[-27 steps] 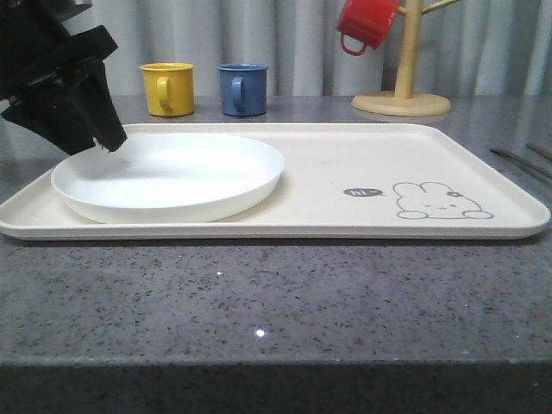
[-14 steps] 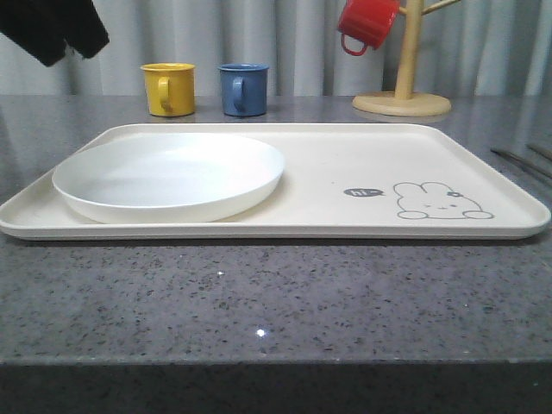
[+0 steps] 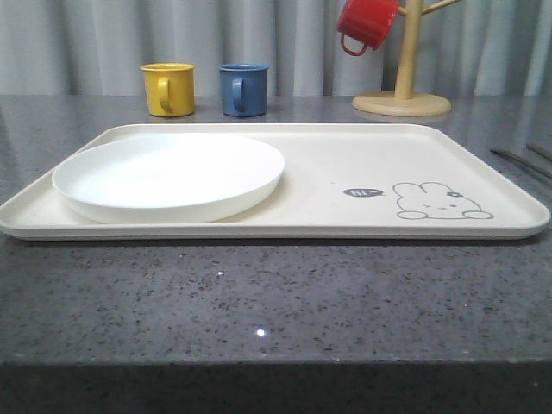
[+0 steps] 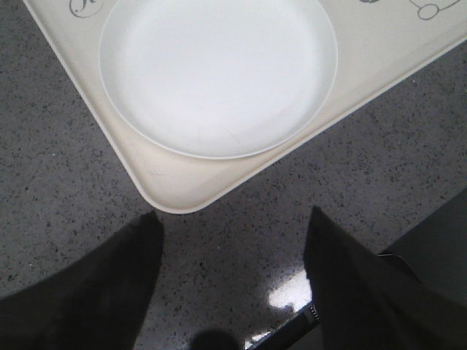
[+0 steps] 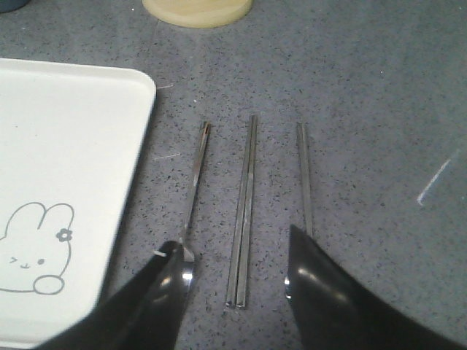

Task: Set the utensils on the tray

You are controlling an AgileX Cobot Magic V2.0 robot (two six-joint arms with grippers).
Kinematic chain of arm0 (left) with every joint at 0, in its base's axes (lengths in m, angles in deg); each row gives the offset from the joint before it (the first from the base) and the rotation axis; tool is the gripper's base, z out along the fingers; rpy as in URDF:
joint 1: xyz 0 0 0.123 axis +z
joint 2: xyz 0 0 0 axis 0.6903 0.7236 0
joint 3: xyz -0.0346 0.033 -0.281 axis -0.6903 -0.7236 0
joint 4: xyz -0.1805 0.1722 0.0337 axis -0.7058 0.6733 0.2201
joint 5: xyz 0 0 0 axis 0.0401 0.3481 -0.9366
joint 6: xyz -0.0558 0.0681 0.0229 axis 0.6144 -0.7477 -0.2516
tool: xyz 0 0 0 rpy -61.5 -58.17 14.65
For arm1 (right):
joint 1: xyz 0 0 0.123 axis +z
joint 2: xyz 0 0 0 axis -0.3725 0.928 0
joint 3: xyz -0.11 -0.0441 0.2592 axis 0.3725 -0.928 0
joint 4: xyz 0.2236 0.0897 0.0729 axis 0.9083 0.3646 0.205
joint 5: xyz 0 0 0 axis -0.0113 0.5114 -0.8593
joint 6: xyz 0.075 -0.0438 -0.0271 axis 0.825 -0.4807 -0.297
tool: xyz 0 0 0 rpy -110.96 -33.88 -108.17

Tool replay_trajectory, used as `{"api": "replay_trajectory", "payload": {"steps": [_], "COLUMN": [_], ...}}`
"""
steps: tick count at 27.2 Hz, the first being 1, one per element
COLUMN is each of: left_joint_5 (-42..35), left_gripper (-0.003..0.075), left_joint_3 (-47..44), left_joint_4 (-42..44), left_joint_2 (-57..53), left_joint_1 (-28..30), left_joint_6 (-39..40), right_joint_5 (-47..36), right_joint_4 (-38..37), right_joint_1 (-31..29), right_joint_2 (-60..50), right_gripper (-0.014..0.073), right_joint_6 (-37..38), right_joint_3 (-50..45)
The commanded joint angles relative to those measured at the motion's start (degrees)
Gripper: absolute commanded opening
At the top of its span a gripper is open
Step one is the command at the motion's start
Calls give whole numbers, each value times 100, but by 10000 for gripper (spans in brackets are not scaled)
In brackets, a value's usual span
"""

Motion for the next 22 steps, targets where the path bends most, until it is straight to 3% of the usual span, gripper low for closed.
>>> {"api": "replay_trajectory", "payload": {"steps": [1, 6, 15, 22], "left_joint_5": [-440, -440, -440, -440], "left_gripper": [423, 423, 423, 423], "left_joint_3": [2, 3, 3, 3], "left_joint_4": [-89, -89, -89, -89], "left_joint_2": [-300, -395, -350, -335], "left_joint_1": [-41, -41, -41, -41], "left_joint_6": [65, 65, 65, 65], "right_joint_5": [-463, -499, 1843, 2709], "right_joint_4": [-77, 88, 152, 131], "right_joint_1": [-12, -12, 436, 475], "right_joint_2": [14, 14, 1607, 3171], "right_gripper": [370, 370, 370, 370], "right_joint_6": [-27, -27, -28, -28], "right_joint_3": [196, 239, 1944, 2870]}}
